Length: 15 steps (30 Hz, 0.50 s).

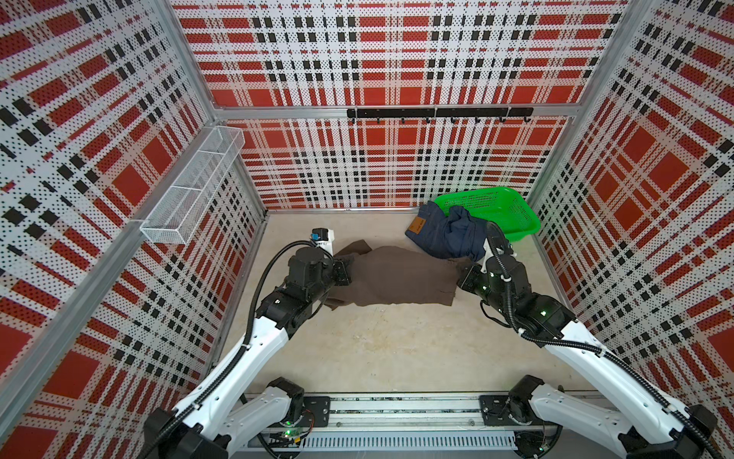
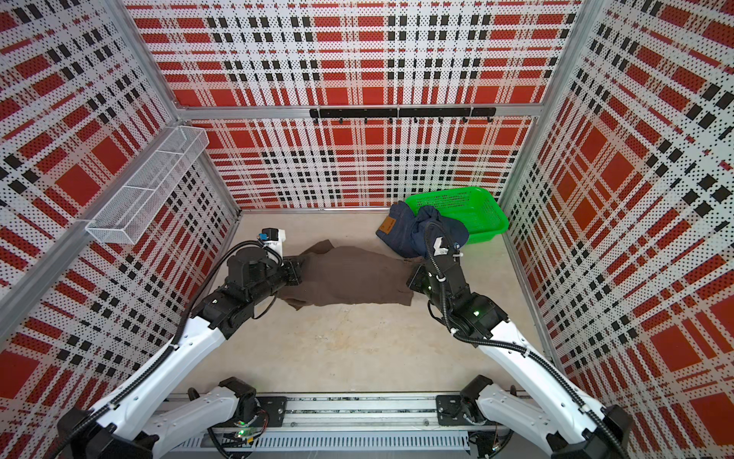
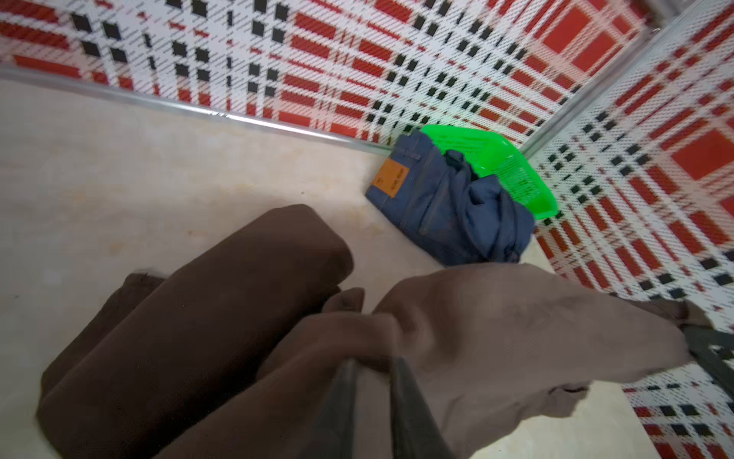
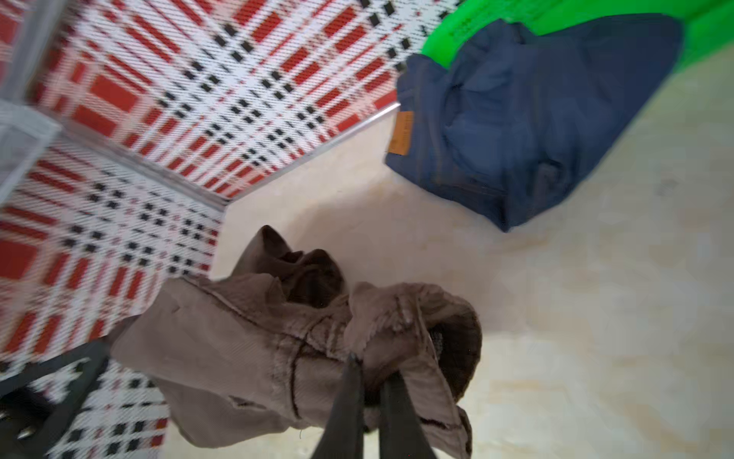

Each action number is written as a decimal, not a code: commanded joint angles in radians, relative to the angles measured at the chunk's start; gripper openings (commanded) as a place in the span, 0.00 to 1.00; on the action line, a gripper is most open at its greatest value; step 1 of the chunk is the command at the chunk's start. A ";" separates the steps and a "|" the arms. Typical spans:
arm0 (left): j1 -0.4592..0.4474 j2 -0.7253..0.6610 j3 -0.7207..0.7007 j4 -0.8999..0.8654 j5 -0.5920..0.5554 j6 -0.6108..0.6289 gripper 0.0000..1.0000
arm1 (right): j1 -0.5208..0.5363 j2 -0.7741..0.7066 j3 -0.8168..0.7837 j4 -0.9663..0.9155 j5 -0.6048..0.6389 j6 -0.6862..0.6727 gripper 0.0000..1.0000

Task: Fold and stack the trousers
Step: Flatten out the trousers at the center of the table.

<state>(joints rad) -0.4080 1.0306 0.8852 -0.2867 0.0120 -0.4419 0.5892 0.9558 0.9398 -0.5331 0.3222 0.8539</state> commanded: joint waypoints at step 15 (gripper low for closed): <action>0.087 0.185 -0.135 0.125 0.014 -0.065 0.78 | -0.405 -0.077 -0.115 -0.236 0.071 -0.077 0.64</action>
<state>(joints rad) -0.3195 1.1885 0.8013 -0.2188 -0.0368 -0.4698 0.1886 0.9039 0.8371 -0.7616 0.4225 0.7769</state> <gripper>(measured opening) 0.778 0.497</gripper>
